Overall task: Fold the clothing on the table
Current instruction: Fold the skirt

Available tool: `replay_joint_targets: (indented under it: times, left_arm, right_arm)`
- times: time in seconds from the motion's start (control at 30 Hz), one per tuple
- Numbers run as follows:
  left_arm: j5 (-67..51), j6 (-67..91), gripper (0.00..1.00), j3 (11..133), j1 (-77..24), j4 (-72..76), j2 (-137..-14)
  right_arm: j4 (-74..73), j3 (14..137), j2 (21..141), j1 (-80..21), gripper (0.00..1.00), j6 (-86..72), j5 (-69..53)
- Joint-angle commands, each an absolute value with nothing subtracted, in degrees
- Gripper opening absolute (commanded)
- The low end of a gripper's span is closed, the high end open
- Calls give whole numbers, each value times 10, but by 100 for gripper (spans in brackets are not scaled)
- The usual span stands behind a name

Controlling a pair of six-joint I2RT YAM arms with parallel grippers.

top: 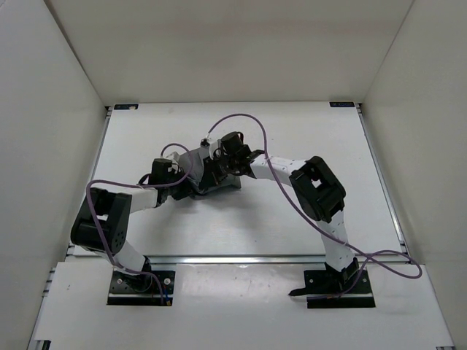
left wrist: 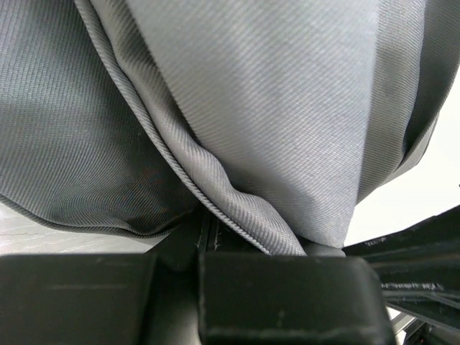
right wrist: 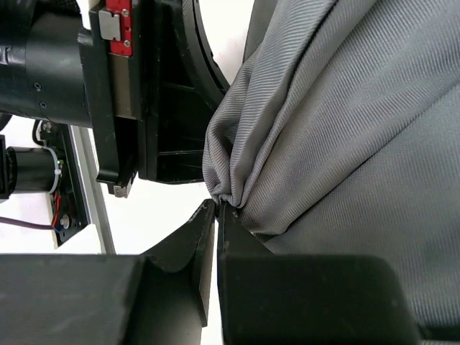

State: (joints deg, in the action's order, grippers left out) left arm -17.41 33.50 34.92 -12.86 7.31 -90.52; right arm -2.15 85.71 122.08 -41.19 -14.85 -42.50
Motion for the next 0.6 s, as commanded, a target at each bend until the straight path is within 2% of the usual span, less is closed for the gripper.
replay_joint_targets:
  times: [0.0, 0.03, 0.07, 0.17, 0.23, 0.27, 0.3, 0.33, 0.43, 0.57]
  left_arm:
    - [-171, 330, 0, 335, -125, 56, -887]
    - [-172, 327, 7, 334, -120, 54, -882]
    - [-180, 333, 21, 331, -119, 54, -871]
    - [-169, 339, 46, 329, -111, 31, -820]
    - [-155, 340, 53, 335, -105, 12, -781]
    - [-147, 339, 58, 342, -98, 0, -756]
    - [-146, 338, 60, 347, -96, -14, -733]
    - [-144, 340, 62, 357, -89, -29, -710]
    - [-143, 339, 63, 371, -76, -60, -661]
    - [-155, 335, 60, 378, -56, -88, -602]
  right_arm:
    - [-10, 863, 1235, -414, 0, -147, -451]
    - [-20, 870, 1246, -417, 0, -141, -450]
    - [-26, 874, 1246, -417, 0, -141, -450]
    - [-19, 881, 1244, -416, 2, -137, -460]
    - [-12, 875, 1227, -413, 11, -139, -473]
    - [-9, 870, 1225, -417, 24, -136, -473]
    - [-5, 873, 1208, -417, 34, -137, -471]
    - [8, 863, 1185, -417, 38, -137, -469]
    - [83, 818, 1112, -418, 45, -134, -461]
    - [273, 650, 947, -414, 48, -143, -448]
